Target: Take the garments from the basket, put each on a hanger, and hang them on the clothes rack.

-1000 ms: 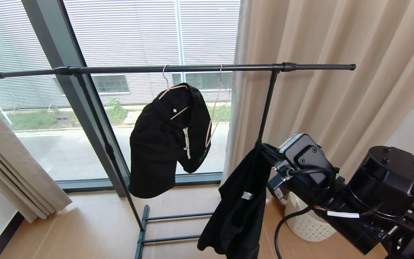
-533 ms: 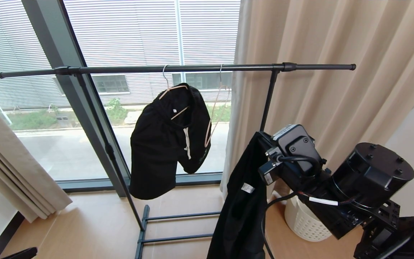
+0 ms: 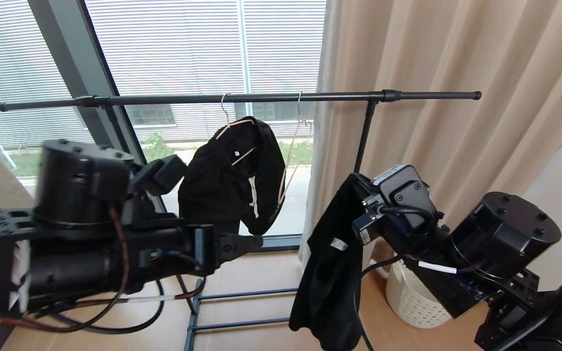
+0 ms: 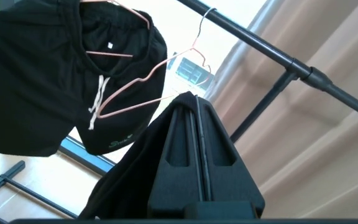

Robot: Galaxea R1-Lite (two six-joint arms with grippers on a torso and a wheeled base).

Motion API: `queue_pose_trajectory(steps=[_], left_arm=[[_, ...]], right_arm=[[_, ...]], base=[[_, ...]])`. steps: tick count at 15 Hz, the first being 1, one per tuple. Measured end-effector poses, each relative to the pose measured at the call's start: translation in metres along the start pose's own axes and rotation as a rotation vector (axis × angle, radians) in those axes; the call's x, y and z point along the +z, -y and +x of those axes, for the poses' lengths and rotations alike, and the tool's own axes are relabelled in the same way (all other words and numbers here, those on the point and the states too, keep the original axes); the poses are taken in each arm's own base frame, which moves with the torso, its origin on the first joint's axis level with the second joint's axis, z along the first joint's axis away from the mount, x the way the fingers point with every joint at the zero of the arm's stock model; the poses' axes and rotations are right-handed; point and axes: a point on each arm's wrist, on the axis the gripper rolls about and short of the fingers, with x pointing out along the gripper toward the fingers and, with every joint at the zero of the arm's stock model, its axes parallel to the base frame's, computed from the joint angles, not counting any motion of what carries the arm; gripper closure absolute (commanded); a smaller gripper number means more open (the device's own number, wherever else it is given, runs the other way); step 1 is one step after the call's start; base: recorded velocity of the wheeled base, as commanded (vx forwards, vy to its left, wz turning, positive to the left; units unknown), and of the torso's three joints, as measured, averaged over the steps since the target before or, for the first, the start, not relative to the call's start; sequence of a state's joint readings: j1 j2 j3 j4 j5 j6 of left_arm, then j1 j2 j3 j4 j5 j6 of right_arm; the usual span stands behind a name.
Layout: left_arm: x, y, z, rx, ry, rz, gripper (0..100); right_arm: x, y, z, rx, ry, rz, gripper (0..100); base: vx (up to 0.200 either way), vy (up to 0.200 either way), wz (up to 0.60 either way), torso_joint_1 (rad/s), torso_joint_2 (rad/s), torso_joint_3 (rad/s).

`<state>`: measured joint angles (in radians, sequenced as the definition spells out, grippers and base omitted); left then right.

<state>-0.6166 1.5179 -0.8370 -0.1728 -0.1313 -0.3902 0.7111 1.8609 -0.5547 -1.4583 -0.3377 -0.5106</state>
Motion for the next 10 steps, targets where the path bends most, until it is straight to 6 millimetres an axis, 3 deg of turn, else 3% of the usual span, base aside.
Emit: queue_pose_trajectory(steps=[3,7,10], left_arm=[[0.006,0.017,0.045,-0.025,-0.043,0.016,0],[-0.004,0.016,0.068,-0.010,-0.085,-0.011,0],[-0.010,0.009,0.086,0.034,-0.063,-0.033,0]], right_arm=[[0.002,-0.001,0.009,-0.029,-0.062,-0.006,100],[0.008,-0.005,0.032,0.030,-0.220,0.035,100],[0.019,-0.001,0.052,0.079,-0.465,0.185,100]], base=[[0.000,0.000,0.00,0.000,0.00,0.000],[0.000,0.000,0.00,0.000,0.00,0.000],[0.000,0.000,0.00,0.000,0.00,0.000]])
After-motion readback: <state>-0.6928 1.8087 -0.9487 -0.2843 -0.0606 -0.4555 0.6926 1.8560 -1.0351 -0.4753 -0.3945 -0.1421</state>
